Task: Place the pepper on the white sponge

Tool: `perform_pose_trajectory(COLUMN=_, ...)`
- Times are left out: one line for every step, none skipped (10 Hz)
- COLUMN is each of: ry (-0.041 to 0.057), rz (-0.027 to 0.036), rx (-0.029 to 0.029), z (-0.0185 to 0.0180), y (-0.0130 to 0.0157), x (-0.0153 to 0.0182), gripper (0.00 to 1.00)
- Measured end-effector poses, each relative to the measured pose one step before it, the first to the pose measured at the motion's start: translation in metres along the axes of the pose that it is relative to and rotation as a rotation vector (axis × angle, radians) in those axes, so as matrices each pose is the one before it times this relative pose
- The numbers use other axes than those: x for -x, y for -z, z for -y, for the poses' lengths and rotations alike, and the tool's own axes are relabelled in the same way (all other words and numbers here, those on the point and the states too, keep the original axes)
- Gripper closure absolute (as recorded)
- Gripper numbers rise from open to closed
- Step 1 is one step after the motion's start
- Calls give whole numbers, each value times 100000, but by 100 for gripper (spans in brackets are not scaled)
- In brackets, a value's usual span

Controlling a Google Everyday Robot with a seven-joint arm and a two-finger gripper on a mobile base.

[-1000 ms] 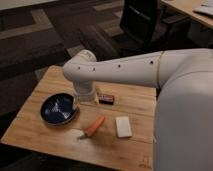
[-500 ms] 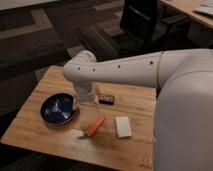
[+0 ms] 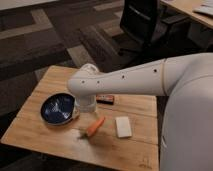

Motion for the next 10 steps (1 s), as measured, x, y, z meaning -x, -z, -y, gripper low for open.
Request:
perform_pose_trajectory(ry=-238, rz=1, rx=-24, z=125, y=1, x=20, gripper=35)
perform_pose_trajectory(ry=95, rz=-16, rx=18, z=-52, y=-2, x=-13, gripper=35)
perform_pose_trajectory(ry=178, rz=0, rx=26, z=-102, y=3, x=-8, gripper=35)
perform_pose_trajectory(ry=80, rz=-22, rx=-1, z=-38, y=-8, x=-14, gripper=35)
perform_pose_trajectory(ry=-50, rz=-1, rx=-15, z=28, y=0, x=4, gripper=35)
perform_pose_trajectory(ry=-34, rz=8, rx=5, z=13, y=3, x=7, gripper=35)
perform_pose_trajectory(ry=43, rz=-12, rx=-13, z=-14, y=-3, x=-8, gripper=35)
perform_pose_trajectory(ry=41, rz=-40, rx=-21, z=-9, y=-15, x=-21, gripper=35)
perform_pose_trajectory(ry=-1779, rz=-935, rx=432, z=633, y=-338, x=-350, gripper=35)
perform_pose_trajectory(ry=-2213, rz=-1256, rx=675, z=863, y=-500, x=-408, gripper=35)
